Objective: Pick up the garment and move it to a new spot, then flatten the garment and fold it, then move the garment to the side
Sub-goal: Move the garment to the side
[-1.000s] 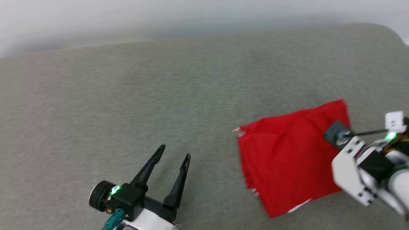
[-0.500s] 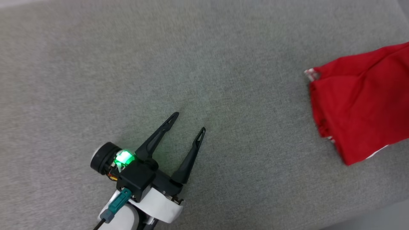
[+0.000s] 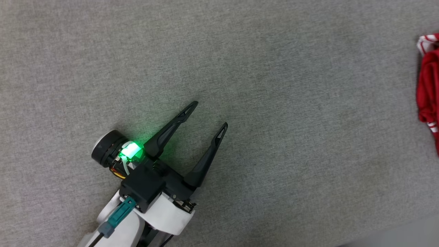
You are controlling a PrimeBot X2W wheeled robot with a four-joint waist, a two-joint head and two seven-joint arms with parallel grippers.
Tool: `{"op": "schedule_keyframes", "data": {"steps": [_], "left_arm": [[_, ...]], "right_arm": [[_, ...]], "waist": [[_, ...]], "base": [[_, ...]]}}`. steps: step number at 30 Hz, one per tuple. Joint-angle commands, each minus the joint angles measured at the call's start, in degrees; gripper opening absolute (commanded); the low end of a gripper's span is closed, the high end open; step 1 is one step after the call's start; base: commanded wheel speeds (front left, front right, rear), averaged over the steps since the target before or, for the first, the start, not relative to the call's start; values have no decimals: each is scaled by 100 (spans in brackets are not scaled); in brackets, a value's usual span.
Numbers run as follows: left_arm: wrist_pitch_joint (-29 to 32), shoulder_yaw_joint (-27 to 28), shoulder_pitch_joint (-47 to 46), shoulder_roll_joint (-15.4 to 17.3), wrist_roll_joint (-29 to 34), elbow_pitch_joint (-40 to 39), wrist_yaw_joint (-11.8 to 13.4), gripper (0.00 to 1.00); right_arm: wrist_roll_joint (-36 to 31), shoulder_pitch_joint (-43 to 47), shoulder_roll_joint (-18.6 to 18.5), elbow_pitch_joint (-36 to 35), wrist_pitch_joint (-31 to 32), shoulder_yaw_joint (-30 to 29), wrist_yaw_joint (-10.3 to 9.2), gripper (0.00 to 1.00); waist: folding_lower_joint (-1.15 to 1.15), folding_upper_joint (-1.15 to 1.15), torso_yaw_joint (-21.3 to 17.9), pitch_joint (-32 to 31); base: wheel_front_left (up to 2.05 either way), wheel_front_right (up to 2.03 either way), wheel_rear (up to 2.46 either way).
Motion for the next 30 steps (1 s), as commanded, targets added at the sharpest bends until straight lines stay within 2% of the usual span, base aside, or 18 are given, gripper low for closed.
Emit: {"op": "schedule_keyframes", "data": {"steps": [1, 7, 8, 9, 15, 19, 26, 30], "left_arm": [[-11, 25, -21, 21, 5, 19, -10, 100], [-5, 104, -25, 55, 28, 79, -1, 100], [-6, 127, -30, 35, 36, 89, -1, 100], [-6, 138, -32, 8, 32, 102, -1, 100], [-12, 279, 23, -171, -52, 154, -1, 100], [-12, 619, 134, -348, -54, 267, 29, 100], [-13, 1479, 573, -523, -112, 391, 65, 100], [-12, 2014, 920, -672, -195, 446, 78, 100]], "right_arm": [[-9, 79, 63, 48, -43, -64, -9, 0], [-245, 106, 371, 286, -21, -518, -10, 0], [-267, 121, 436, 320, 69, -609, -10, 25], [-298, 177, 490, 341, 183, -670, -9, 100], [-579, 315, 487, 9, 181, -893, -9, 100], [-650, 479, 523, -285, 114, -1180, -9, 100], [-636, 858, 818, -1188, -245, -1396, -9, 100], [-501, 1063, 1288, -1906, -504, -1536, -8, 100]], "waist": [[-1, 0, 42, 58], [-1, 0, 105, 67], [-1, 0, 115, 45], [-1, 0, 129, 9], [-1, 0, 247, -346], [-1, 0, 418, -800], [-1, 0, 714, -1721], [-1, 0, 821, -2154]], "base": [[0, 0, 0], [0, 0, 0], [0, 0, 0], [0, 0, 0], [0, 0, 0], [0, 0, 0], [0, 0, 0], [0, 0, 0]]}}
